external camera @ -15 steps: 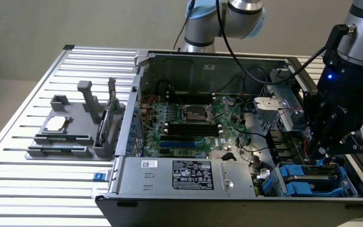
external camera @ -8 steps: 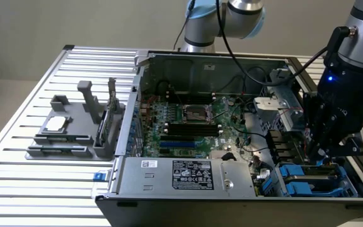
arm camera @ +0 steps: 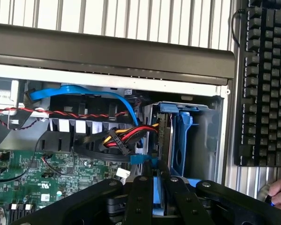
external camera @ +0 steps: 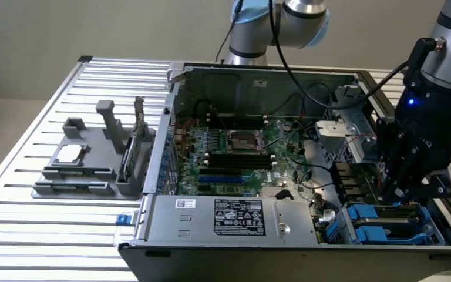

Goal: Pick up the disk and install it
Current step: 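Insert the second disk wire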

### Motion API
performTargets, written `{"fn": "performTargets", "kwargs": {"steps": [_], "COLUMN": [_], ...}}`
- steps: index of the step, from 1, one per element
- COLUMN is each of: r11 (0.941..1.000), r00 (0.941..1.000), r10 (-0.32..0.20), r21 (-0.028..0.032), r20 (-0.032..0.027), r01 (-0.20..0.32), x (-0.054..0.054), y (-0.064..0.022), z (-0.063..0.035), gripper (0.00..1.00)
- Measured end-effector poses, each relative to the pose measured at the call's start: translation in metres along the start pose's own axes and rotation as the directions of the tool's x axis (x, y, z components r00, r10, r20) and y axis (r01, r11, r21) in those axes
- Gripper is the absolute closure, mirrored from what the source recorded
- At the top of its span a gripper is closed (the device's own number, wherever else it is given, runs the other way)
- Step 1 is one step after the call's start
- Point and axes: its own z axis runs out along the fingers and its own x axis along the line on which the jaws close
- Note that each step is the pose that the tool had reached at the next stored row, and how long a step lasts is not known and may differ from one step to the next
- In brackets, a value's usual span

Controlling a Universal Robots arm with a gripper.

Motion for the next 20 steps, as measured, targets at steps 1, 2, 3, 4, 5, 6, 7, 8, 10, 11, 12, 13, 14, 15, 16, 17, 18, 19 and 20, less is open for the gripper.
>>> {"fn": "performTargets", "kwargs": {"steps": [1, 2, 3, 4, 5, 6, 7, 8, 10, 11, 12, 13, 14, 15, 16, 17, 18, 19, 20], "r11": [1.0, 1.0, 1.0, 1.0, 1.0, 1.0, 1.0, 1.0, 1.0, 1.0, 1.0, 1.0, 1.0, 1.0, 0.9999, 0.9999, 0.9998, 0.9997, 0.9996], "r00": [1.0, 1.0, 1.0, 1.0, 1.0, 1.0, 1.0, 1.0, 1.0, 1.0, 1.0, 1.0, 1.0, 1.0, 0.9999, 0.9999, 0.9998, 0.9997, 0.9996], "r10": [0.0, 0.0, 0.0, 0.0, 0.0, 0.0, 0.0, 0.0, 0.002, 0.003, 0.004, 0.006, 0.007, 0.009, 0.012, 0.015, 0.019, 0.023, 0.028], "r21": [0.0, 0.0, 0.0001, 0.0001, 0.0003, 0.0004, 0.0006, 0.0007, 0.0011, 0.0014, 0.0018, 0.0021, 0.0025, 0.0029, 0.0032, 0.0037, 0.0042, 0.0048, 0.0054], "r20": [-0.0001, -0.0004, -0.0006, -0.0012, -0.0016, -0.0018, -0.0019, -0.0022, -0.0027, -0.0028, -0.0029, -0.0031, -0.0032, -0.0032, -0.0033, -0.0031, -0.0029, -0.0025, -0.0021], "r01": [0.0, 0.0, 0.0, 0.0, 0.0, 0.0, 0.0, 0.0, -0.002, -0.003, -0.004, -0.006, -0.007, -0.009, -0.012, -0.015, -0.019, -0.023, -0.028], "x": [-0.0003, -0.0005, -0.001, -0.0012, -0.0015, -0.0016, -0.0016, -0.0017, -0.0018, -0.0019, -0.0019, -0.0018, -0.0018, -0.0018, -0.0018, -0.0018, -0.0018, -0.0018, -0.0018], "y": [-0.0001, -0.0002, -0.0001, 0.0001, 0.0004, 0.0006, 0.0009, 0.001, 0.0009, 0.0009, 0.0009, 0.001, 0.0011, 0.0011, 0.0011, 0.0013, 0.0013, 0.0014, 0.0014], "z": [0.0007, 0.0013, 0.0018, 0.0024, 0.0029, 0.0034, 0.0038, 0.0043, 0.0054, 0.0058, 0.0063, 0.0067, 0.0071, 0.0073, 0.0076, 0.0078, 0.008, 0.008, 0.0081], "gripper": [0.84, 0.84, 0.84, 0.84, 0.84, 0.84, 0.84, 0.84, 0.84, 0.84, 0.84, 0.84, 0.84, 0.84, 0.84, 0.84, 0.84, 0.84, 0.84]}}
